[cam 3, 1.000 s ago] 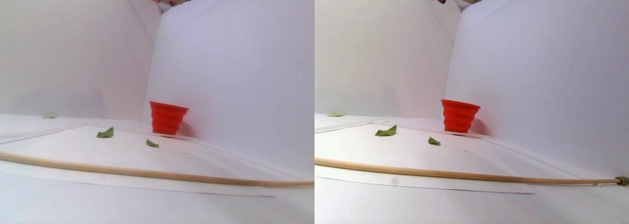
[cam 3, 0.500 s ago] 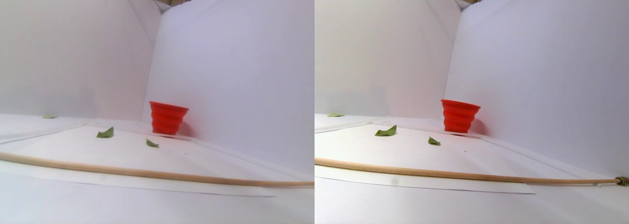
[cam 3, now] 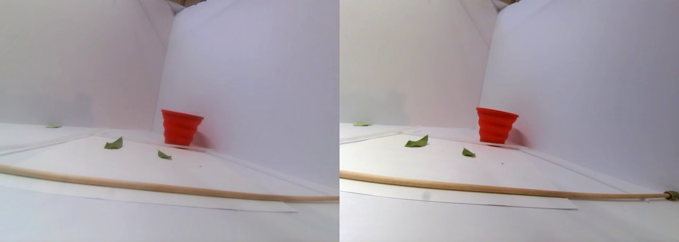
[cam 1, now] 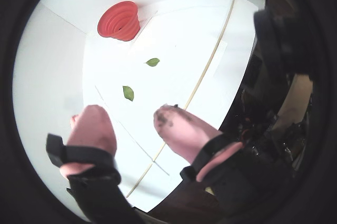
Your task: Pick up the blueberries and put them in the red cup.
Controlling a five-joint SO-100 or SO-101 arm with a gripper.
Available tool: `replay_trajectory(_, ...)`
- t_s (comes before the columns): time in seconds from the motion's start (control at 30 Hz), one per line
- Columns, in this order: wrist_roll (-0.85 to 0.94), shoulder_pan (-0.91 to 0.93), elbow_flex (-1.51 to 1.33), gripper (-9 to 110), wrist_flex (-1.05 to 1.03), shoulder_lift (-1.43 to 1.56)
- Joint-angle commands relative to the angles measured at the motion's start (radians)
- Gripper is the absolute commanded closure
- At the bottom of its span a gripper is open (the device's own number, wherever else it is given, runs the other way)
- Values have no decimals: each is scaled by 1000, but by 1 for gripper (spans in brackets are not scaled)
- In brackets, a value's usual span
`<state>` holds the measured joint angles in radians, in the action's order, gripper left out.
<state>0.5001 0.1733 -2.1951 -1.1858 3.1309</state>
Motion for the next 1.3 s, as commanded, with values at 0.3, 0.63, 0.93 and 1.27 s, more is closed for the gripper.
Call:
replay_trajectory(0.3, -199, -20, 319, 84, -284, 75)
replay_trajectory(0.63, -258, 12, 396, 84, -472, 120)
replay_trajectory(0.93, -298, 38, 445, 85, -578, 144)
replay_trajectory(1.27, -321, 124, 388, 85, -583, 195)
